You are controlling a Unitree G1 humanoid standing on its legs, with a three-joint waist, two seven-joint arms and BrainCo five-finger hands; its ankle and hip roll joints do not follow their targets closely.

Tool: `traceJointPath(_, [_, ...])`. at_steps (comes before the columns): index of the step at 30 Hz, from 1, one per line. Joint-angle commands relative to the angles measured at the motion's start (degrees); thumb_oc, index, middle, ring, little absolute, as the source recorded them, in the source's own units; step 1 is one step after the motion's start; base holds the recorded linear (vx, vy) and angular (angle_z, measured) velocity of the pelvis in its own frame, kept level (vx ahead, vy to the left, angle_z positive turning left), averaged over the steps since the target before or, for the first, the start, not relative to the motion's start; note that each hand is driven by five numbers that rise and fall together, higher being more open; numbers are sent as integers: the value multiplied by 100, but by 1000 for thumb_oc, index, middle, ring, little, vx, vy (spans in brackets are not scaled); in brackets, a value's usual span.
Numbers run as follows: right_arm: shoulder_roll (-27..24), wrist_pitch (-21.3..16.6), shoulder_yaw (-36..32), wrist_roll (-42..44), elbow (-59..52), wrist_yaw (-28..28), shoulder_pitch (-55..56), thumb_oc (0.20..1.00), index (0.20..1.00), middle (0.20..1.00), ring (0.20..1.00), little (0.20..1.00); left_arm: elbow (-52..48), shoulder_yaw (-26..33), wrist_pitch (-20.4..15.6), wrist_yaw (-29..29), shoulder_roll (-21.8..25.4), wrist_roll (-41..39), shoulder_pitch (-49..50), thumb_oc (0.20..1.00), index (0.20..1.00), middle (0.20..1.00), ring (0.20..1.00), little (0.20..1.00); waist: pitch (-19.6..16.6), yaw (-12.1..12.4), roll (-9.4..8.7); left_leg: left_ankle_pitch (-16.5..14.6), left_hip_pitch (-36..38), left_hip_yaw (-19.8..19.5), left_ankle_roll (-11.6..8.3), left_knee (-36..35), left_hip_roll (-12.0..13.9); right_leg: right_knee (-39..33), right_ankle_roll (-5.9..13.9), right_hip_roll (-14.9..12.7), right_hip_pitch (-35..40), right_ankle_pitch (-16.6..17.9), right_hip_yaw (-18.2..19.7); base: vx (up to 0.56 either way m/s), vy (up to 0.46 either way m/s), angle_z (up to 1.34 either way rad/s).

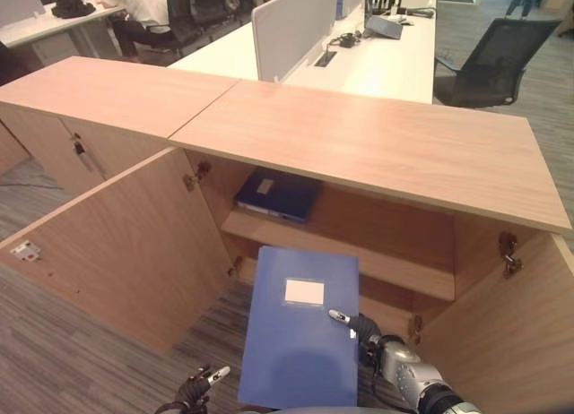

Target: Put the empty folder in the office cabinet

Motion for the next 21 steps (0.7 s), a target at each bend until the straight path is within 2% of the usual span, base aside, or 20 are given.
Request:
traceJointPath(1, [456,-367,-421,968,115,-246,-815,200,200,200,200,200,400,-69,-143,190,110,-4,-448,1000,1000,1000,1000,1000,159,6,-176,-410,121,-286,-341,29,534,143,66,-56,-134,-84,-277,-9,-111,10])
traceJointPath(2, [456,-367,-421,968,115,-246,-815,200,200,200,200,200,400,-69,-143,190,110,-4,-448,1000,1000,1000,1000,1000,159,5,-176,-410,120,-286,-341,29,534,143,66,-56,-134,-84,-277,-10,-247,10])
traceJointPath(3, [459,-407,-519,1127,49,-312,-842,200,200,200,200,200,354,-23,-138,248,130,-82,-409,1000,1000,1000,1000,1000,172,-1,-198,-354,108,-287,-413,29,695,178,-14,79,-170,-170,-218,2,-202,5])
traceJointPath(6, [419,-494,-574,1267,-54,-378,-808,200,200,200,200,200,363,38,-129,300,142,-135,-337,1000,1000,1000,1000,1000,256,3,-238,-228,170,-131,-465,126,915,310,-156,258,-178,-319,-55,-47,-226,1])
traceJointPath(7, [385,-520,-620,1331,-46,-447,-819,200,200,200,200,200,226,55,-118,325,172,-176,-291,1000,1000,1000,1000,1000,430,32,-304,-336,-262,-90,-403,1035,961,486,-267,241,-227,-386,-7,-116,-183,-13])
traceJointPath(8, [385,-520,-620,1331,-46,-447,-818,200,200,200,200,200,226,55,-118,325,172,-176,-291,1000,1000,1000,1000,1000,429,32,-304,-336,-263,-90,-403,1036,961,486,-267,241,-228,-386,-7,-161,-157,-19])
traceJointPath(9, [358,-510,-662,1354,14,-455,-900,200,200,200,200,200,202,44,-130,323,175,-142,-280,1000,1000,1000,1000,1000,548,87,-281,-231,-580,-162,-312,1614,871,579,-333,237,-248,-420,41,-43,-43,-20])
traceJointPath(11, [335,-486,-661,1308,-8,-480,-918,200,200,200,200,200,161,21,-143,355,158,-173,-280,1000,1000,1000,1000,1000,607,111,-246,-185,-797,-249,-302,1827,822,633,-330,239,-211,-532,81,-30,9,-25])
traceJointPath(12, [309,-436,-673,1244,-5,-477,-925,200,200,200,200,200,136,-1,-116,332,147,-143,-293,1000,1000,1000,1000,1000,585,101,-257,-52,-1134,-259,-191,1588,615,650,-332,159,-292,-488,81,39,88,-32])
traceJointPath(13, [289,-424,-672,1192,-39,-492,-900,200,200,200,200,200,188,3,-119,345,135,-109,-300,1000,1000,1000,1000,1000,589,104,-274,-27,-1281,-251,-259,1532,553,663,-304,137,-212,-582,146,-5,144,-20])
traceJointPath(14, [270,-421,-686,1170,-46,-501,-902,200,200,200,200,200,231,-11,-119,356,120,-96,-334,1000,1000,1000,1000,1000,598,109,-253,209,-1509,-232,-239,1437,506,682,-328,113,-264,-506,126,101,224,3])
traceJointPath(15, [193,-423,-711,1133,-153,-555,-904,200,200,200,200,200,190,1,-159,428,88,-127,-353,1000,1000,1000,1000,1000,588,134,-153,280,-1439,-353,-243,1118,367,692,-282,122,-238,-518,300,65,259,1])
traceJointPath(20, [127,-406,-902,1155,-258,-627,-760,200,200,200,200,200,248,-50,-177,514,10,-63,-400,1000,1000,1000,1000,1000,371,18,-62,104,-1150,-453,-216,854,289,591,-174,5,-166,-478,348,135,192,-47])
traceJointPath(21, [132,-405,-967,1146,-309,-655,-711,200,200,200,200,200,307,-60,-184,536,-6,-26,-401,1000,1000,1000,1000,1000,280,-14,-42,-10,-1006,-386,-165,759,240,519,-94,-80,-124,-446,375,164,202,-8])
